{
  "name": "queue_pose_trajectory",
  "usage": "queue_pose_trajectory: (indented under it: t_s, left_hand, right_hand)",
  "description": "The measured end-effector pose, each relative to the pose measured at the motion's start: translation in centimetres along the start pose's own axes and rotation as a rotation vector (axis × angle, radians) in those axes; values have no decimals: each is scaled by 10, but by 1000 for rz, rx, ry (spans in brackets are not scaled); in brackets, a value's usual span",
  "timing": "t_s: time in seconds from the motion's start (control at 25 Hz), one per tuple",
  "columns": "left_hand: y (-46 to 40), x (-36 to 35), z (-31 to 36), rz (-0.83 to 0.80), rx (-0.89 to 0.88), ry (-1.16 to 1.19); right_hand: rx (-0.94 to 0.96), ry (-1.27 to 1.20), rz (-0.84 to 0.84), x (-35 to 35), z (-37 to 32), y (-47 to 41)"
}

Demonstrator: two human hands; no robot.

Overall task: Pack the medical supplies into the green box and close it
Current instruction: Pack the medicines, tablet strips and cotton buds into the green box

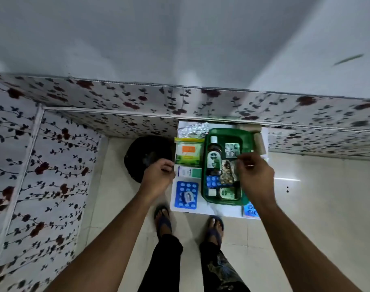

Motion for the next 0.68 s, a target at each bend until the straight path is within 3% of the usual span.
queue_pose_trajectory:
  t_s: [0.12, 0.28, 0.48, 0.68]
  left_hand:
    - [1, -23, 6, -29, -230, -255]
    - [-9, -45, 2, -36, -427, -503]
    - [-19, -62, -2, -52, -550, -768]
    - [-16, -57, 1, -44, -620, -788]
  right_hand:
    - [-128, 85, 103, 37, 46, -27]
    - [-326, 207, 59, 31, 102, -50]
    - [-388, 273, 9, 8, 134, -62]
    - [-416, 216, 37, -5, 142, -66]
Point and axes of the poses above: each hand's wrist, its own y-axis away from the middle knuckle, its own x-axis out of the back of the hand, z = x × y, the point moved 3 cm from there along -y, towards the middle knuckle, and after that the axes turned 9 degrees about z, right-handed, at the moved point
